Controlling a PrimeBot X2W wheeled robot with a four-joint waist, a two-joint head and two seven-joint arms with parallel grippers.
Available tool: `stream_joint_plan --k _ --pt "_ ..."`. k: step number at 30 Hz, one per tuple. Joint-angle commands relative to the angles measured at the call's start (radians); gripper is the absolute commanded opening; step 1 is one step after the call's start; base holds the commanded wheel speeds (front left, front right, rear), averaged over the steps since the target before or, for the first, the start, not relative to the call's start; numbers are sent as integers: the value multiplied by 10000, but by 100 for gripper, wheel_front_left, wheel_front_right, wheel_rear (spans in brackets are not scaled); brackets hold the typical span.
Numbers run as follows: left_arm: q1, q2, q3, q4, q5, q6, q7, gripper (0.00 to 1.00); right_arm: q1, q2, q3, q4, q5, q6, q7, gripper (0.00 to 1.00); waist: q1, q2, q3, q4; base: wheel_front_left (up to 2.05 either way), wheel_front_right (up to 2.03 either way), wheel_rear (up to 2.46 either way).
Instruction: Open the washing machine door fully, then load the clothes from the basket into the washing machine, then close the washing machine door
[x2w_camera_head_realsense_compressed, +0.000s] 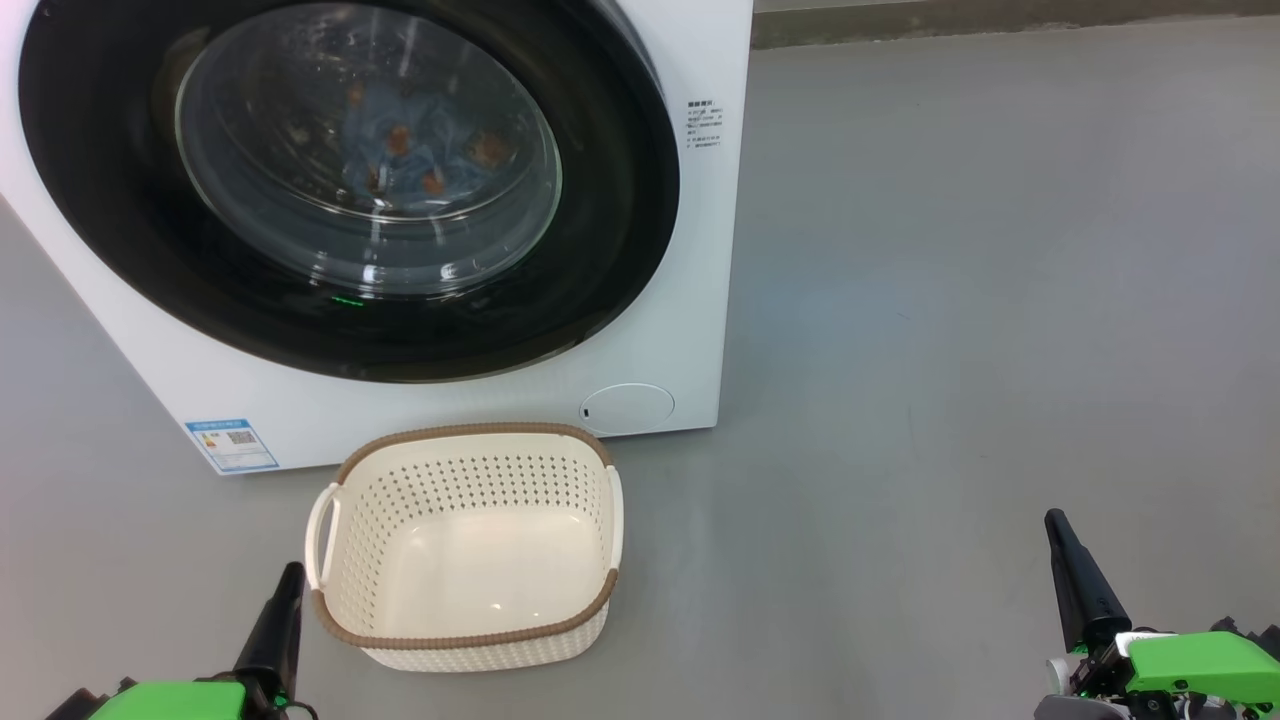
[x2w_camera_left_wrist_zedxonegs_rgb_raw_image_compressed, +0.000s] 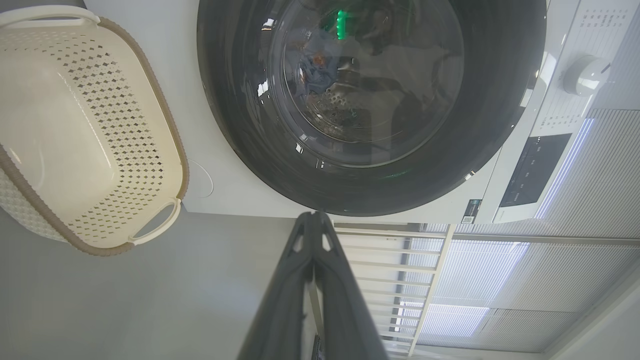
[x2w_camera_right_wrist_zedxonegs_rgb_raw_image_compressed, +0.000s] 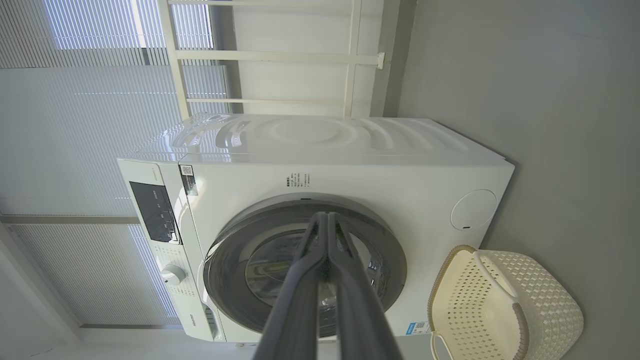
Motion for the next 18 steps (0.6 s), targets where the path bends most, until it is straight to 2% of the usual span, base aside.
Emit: stream_joint_plan --k 1,18 --pt "-405 215 339 -196 -75 -100 58 0 -409 -35 217 -241 35 16 82 0 0 0 0 0 0 0 0" --pt "-405 215 339 -196 -75 -100 58 0 -410 -34 216 -241 34 16 83 0 0 0 0 0 0 0 0"
